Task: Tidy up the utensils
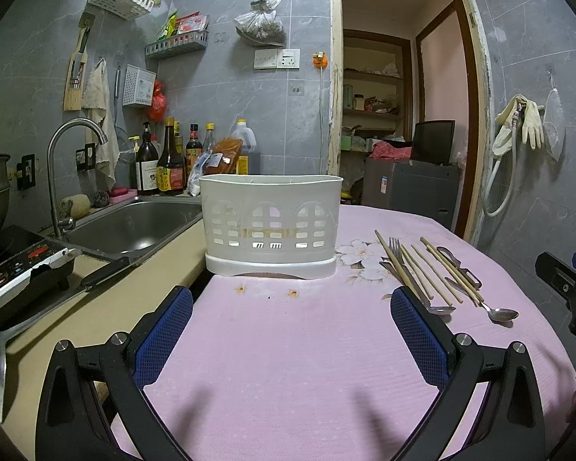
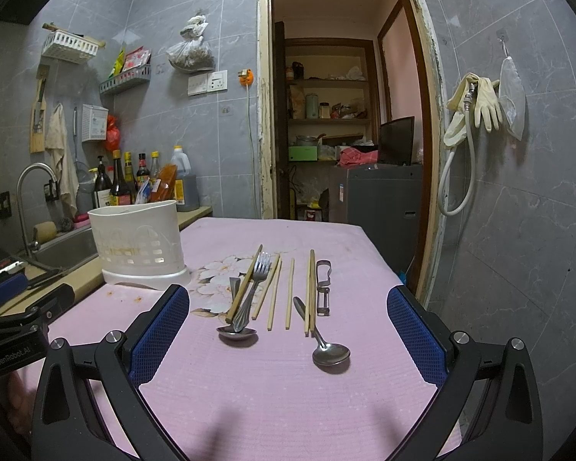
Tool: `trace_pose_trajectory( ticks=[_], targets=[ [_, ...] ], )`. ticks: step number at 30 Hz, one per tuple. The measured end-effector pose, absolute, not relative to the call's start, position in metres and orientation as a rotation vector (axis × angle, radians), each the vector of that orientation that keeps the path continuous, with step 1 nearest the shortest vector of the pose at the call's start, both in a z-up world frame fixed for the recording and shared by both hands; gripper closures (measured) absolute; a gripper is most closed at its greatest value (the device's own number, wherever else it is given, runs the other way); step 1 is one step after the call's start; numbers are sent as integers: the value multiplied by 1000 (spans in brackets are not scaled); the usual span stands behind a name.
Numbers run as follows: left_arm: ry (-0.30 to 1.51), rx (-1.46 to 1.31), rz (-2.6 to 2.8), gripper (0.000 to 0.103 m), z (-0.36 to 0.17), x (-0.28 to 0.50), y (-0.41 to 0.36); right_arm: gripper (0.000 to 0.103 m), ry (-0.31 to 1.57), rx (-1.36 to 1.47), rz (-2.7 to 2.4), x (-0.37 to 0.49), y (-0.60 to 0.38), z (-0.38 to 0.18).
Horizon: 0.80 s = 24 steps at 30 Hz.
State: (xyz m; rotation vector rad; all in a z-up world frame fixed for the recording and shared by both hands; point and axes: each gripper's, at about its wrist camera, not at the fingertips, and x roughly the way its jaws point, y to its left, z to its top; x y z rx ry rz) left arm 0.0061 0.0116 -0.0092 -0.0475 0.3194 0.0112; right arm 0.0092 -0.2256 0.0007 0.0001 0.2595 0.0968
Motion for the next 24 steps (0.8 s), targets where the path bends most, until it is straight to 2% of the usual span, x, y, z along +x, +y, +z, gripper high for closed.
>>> trace_pose_trajectory(
  ticks=[24],
  targets=[
    [325,-44,2,2,-8,15,13,0,250,-30,90,12,-223,-6]
  ],
)
